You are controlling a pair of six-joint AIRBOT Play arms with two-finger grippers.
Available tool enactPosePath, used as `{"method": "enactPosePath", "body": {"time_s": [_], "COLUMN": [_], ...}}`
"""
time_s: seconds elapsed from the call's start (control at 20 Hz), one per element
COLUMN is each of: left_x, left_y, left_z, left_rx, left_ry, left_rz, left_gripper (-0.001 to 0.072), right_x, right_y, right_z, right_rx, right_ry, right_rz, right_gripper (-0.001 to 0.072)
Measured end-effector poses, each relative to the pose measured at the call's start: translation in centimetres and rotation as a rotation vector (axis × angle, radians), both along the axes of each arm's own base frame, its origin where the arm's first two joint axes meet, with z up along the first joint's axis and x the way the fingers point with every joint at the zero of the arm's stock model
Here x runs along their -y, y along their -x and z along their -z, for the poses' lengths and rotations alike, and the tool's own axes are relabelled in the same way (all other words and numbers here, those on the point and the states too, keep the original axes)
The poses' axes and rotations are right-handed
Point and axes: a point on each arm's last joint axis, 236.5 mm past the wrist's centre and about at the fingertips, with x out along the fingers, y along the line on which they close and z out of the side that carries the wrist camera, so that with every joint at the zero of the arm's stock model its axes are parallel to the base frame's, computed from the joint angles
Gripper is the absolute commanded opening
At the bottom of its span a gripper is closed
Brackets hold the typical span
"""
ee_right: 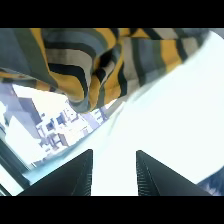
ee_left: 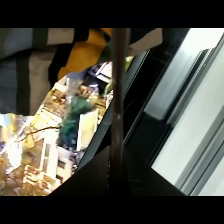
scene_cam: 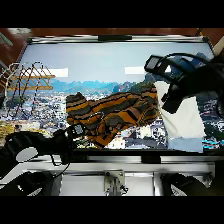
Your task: Fold the shirts.
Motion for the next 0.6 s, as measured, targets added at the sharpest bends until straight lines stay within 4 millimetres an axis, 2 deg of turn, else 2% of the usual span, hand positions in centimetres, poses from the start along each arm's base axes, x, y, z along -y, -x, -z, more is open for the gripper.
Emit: {"method": "enactPosePath", "body": {"time_s": [0.05,0.25,0.6], "left_x": [-0.3,-0.8,-0.9], "left_y": [-0.1,-0.2,-0.4], "left_z": [0.0,0.1,0.0], "left_rx": [0.005,0.017,0.037], "left_ry": [-0.013,-0.041,-0.054], "left_rz": [0.005,0.020,0.054], "left_gripper": [0.0033,0.0033,0.0033], "right_x": [-0.4,-2.7,-4.8], "right_y": [-0.3,-0.1,1.2], "right_z": [1.1,4.1,5.8], "right_rx": [-0.032,-0.146,-0.232], "right_ry": [0.010,-0.021,-0.073], "right_rz": [-0.060,-0.230,-0.394], "right_gripper": [0.0535,0.0543,0.0542]}}
